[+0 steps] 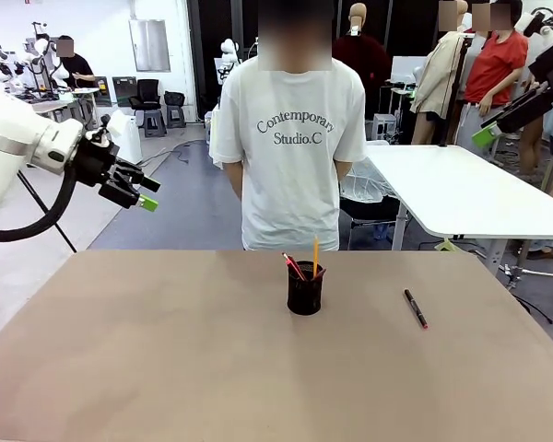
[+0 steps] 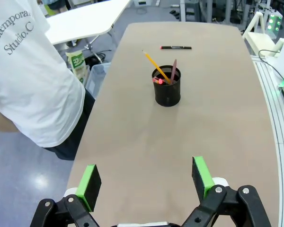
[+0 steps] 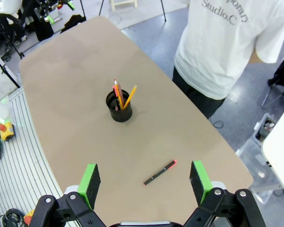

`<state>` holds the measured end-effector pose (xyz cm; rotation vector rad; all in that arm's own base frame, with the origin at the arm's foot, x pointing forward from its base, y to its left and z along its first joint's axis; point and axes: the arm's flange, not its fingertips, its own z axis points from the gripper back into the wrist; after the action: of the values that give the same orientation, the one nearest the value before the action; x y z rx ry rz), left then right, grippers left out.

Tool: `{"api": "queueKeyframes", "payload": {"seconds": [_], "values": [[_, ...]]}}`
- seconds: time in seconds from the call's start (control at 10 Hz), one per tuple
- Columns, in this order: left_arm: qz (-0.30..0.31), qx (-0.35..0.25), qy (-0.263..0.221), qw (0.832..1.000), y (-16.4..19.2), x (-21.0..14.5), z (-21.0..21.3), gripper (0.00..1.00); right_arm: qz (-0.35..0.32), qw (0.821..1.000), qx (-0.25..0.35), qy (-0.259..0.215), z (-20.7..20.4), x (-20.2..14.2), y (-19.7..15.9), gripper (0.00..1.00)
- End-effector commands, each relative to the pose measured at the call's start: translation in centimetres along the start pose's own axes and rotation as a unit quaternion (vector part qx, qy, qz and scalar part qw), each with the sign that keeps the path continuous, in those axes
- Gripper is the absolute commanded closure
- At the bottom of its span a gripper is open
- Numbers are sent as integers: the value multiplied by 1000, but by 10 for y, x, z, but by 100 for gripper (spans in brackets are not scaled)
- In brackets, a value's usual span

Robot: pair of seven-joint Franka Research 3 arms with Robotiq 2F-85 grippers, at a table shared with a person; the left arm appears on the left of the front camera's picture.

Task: Place the pens into the pen holder.
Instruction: Pick up a writing instrument from the table and place it into the Pen holder.

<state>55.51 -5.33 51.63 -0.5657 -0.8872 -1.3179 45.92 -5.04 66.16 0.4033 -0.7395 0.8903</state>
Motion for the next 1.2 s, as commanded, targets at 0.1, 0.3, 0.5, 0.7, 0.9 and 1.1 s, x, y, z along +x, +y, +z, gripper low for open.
{"api": "queueKeyframes", "payload": {"seconds": [0.1, 0.3, 0.5, 0.7, 0.9, 1.1], "values": [[-4, 1, -1, 1000, 3, -1, 2, 0, 2, 1000, 3, -8, 1, 1, 0, 0], [-4, 1, -1, 1000, 3, -1, 2, 0, 2, 1000, 3, -8, 1, 1, 0, 0], [-4, 1, -1, 1000, 3, -1, 2, 0, 2, 1000, 3, -8, 1, 1, 0, 0], [-4, 1, -1, 1000, 3, -1, 2, 0, 2, 1000, 3, -8, 1, 1, 0, 0], [-4, 1, -1, 1000, 3, -1, 2, 0, 2, 1000, 3, -8, 1, 1, 0, 0], [-4, 1, -1, 1000, 3, -1, 2, 0, 2, 1000, 3, -8, 1, 1, 0, 0]]}}
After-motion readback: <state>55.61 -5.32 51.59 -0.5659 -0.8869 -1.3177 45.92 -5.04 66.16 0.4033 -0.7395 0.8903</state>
